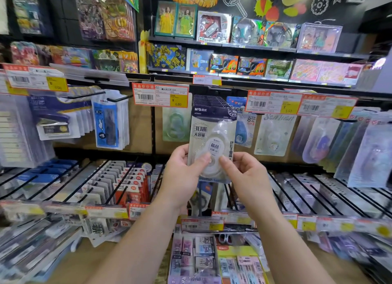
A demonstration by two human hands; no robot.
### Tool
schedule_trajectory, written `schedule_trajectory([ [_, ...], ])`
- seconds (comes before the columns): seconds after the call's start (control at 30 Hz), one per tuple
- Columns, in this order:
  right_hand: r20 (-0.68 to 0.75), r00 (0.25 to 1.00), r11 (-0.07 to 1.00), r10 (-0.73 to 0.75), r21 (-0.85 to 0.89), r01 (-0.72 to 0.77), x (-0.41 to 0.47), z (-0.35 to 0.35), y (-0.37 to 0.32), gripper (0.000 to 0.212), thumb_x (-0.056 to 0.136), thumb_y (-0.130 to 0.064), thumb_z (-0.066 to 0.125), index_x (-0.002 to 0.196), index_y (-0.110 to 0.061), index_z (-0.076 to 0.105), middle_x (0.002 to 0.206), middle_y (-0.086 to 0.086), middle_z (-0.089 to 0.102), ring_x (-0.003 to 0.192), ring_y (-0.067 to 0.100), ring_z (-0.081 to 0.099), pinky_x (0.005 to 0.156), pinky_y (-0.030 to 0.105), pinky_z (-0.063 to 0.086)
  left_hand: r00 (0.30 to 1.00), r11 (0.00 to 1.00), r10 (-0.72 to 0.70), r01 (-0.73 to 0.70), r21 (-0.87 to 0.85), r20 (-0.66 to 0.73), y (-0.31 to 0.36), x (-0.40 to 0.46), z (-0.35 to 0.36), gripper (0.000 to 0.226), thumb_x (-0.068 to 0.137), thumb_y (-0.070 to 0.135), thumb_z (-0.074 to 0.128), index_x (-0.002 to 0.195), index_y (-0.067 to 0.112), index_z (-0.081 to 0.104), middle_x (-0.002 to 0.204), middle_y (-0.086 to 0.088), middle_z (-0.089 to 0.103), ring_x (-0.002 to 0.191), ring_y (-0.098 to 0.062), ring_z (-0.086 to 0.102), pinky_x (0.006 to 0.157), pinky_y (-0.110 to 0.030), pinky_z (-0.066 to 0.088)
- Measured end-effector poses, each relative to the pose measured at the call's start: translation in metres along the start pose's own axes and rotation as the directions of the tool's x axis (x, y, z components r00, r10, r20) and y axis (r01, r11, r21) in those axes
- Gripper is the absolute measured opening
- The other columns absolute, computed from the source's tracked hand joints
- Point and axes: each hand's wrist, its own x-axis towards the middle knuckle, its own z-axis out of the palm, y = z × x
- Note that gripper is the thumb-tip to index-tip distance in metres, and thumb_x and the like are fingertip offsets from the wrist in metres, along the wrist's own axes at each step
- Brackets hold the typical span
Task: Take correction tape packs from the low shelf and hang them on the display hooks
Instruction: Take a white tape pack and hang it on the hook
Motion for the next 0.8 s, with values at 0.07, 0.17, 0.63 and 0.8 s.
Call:
schedule_trajectory([
  [0.07, -0.006, 1.000, 1.000, 0.000, 0.006, 0.000, 0.002, -0.002, 0.000, 0.017, 0.088, -0.041, 0.069, 0.095, -0.025, 0.068, 0.089, 0.011, 0.071, 0.072, 0.013, 0.062, 0.075, 0.039, 0.056, 1.000, 1.000, -0.003, 0.003, 0.005, -0.006, 0.000, 0.003, 0.004, 0.027, 0.091, 0.016, 0.070, 0.116, 0.020, 0.060, 0.108, -0.003, 0.075, 0.097, -0.019, 0.073, 0.088, -0.046, 0.059],
  [0.17, -0.008, 1.000, 1.000, 0.002, -0.006, -0.003, 0.006, -0.003, 0.001, 0.019, 0.089, -0.041, 0.068, 0.098, -0.025, 0.068, 0.088, 0.007, 0.072, 0.072, 0.010, 0.062, 0.072, 0.032, 0.055, 1.000, 1.000, -0.009, 0.009, -0.004, -0.007, 0.000, 0.005, 0.006, 0.028, 0.092, 0.016, 0.069, 0.118, 0.019, 0.059, 0.109, -0.003, 0.074, 0.097, -0.018, 0.073, 0.087, -0.044, 0.060],
  [0.63, -0.056, 0.991, 0.902, -0.124, -0.423, 0.089, 0.018, -0.001, 0.014, 0.040, 0.089, -0.058, 0.058, 0.112, -0.026, 0.063, 0.075, -0.012, 0.062, 0.072, 0.003, 0.059, 0.066, 0.029, 0.050, 0.964, 0.827, 0.203, -0.077, 0.556, -0.169, -0.016, 0.007, 0.001, 0.043, 0.081, 0.054, 0.073, 0.111, 0.032, 0.051, 0.099, 0.008, 0.062, 0.088, -0.009, 0.062, 0.074, -0.033, 0.055],
  [0.8, -0.038, 0.989, 0.874, -0.141, -0.474, 0.107, 0.023, -0.003, 0.014, 0.039, 0.089, -0.059, 0.057, 0.111, -0.026, 0.062, 0.076, -0.014, 0.061, 0.074, 0.001, 0.058, 0.066, 0.028, 0.049, 0.960, 0.795, 0.206, -0.052, 0.604, -0.189, -0.020, 0.011, 0.003, 0.041, 0.081, 0.054, 0.072, 0.109, 0.033, 0.050, 0.104, 0.009, 0.062, 0.092, -0.010, 0.062, 0.080, -0.039, 0.056],
])
